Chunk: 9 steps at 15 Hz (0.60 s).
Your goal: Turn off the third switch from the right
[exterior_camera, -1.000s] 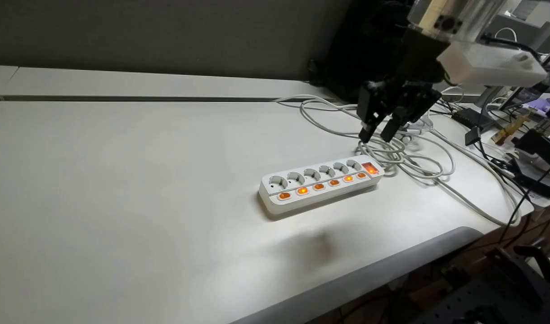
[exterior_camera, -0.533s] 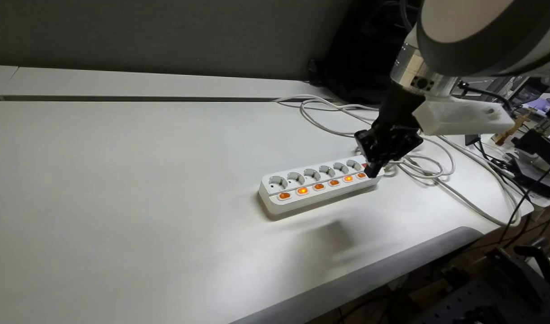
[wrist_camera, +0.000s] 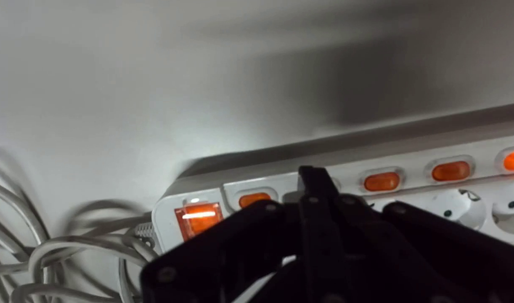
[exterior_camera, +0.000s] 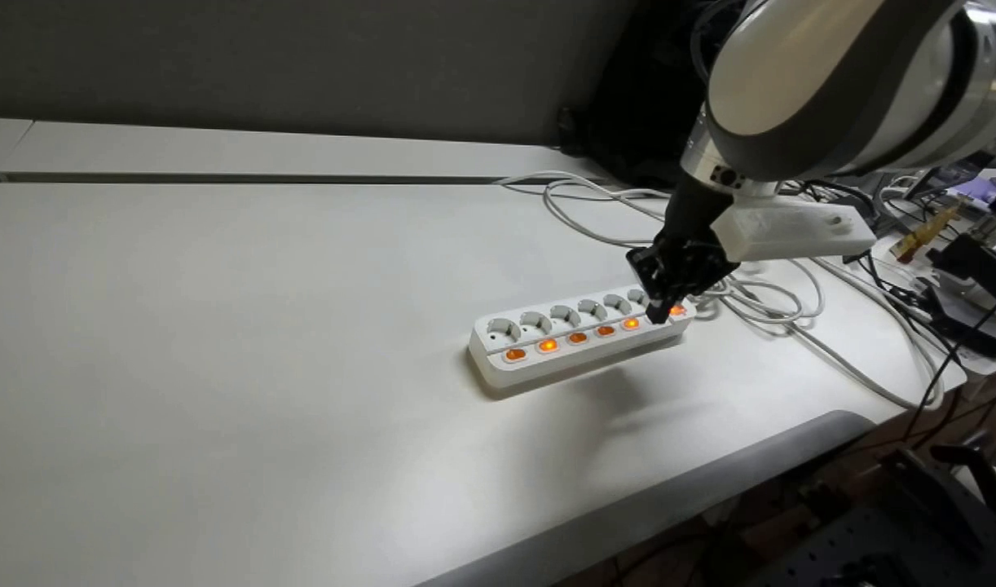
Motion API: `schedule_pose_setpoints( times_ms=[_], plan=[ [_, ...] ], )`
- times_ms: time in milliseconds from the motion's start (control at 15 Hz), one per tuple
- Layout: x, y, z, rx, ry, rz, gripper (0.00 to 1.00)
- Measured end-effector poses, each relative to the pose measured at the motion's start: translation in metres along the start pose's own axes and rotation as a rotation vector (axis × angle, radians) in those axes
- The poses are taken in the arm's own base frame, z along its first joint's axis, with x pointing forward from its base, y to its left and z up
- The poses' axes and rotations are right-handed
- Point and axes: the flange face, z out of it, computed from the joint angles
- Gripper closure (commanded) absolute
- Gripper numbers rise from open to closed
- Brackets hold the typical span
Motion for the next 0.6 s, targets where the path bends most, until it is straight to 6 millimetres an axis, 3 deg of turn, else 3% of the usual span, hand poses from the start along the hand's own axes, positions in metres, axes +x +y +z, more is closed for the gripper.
schedule_pose_setpoints(
  times_ms=[267,600],
  plan=[
    [0.016,-0.001,0.002,-0.015,0.011,-0.016,1.0],
    [0.014,-0.007,0.015,-0.019,-0.014,-0.031,1.0]
  ],
)
